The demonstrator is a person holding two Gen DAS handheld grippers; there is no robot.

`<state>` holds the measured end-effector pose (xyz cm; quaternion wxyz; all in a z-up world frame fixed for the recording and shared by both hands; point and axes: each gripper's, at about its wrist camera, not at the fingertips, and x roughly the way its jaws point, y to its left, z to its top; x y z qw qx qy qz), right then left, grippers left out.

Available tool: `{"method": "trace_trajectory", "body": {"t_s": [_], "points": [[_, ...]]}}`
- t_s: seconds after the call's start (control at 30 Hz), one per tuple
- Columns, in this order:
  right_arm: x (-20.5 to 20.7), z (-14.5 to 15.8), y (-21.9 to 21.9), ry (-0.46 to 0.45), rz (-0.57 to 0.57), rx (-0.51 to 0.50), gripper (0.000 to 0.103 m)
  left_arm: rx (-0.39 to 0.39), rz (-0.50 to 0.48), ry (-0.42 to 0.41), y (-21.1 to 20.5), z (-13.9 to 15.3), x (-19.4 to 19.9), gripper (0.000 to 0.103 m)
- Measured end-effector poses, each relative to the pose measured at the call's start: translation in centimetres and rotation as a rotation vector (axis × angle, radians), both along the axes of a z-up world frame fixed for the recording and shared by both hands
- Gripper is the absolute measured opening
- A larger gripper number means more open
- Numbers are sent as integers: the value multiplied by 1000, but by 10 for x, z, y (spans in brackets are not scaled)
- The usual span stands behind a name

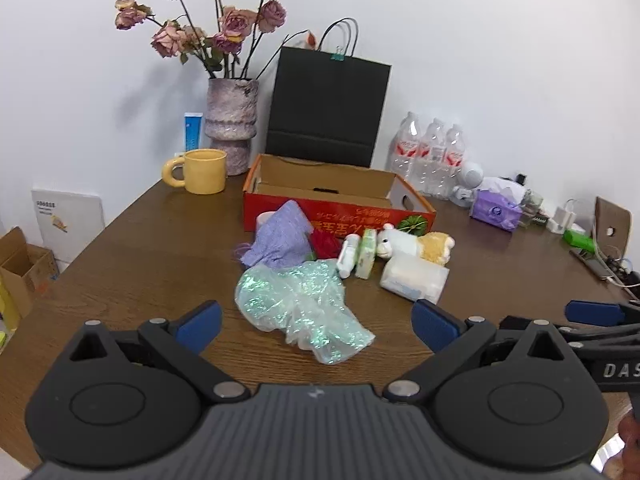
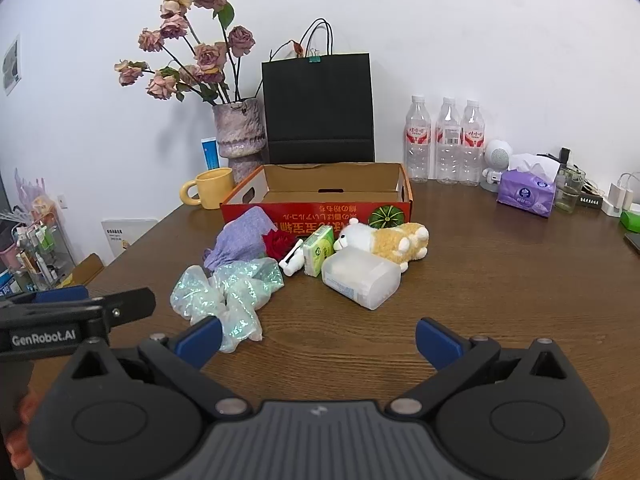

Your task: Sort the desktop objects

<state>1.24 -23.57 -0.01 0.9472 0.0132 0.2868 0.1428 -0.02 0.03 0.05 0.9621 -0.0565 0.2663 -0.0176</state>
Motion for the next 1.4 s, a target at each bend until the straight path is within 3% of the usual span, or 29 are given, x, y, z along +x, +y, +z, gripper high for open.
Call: {"method": "trace_trajectory", "body": {"t_s": [0.37,1.4], "points": [[-3,2,1,-18,-8,-6,103,-44,-20,-43,3,6,-2,103],[-2,5,2,-23,-14,-16,103,-46,-11,-43,4,4,-6,103]]}}
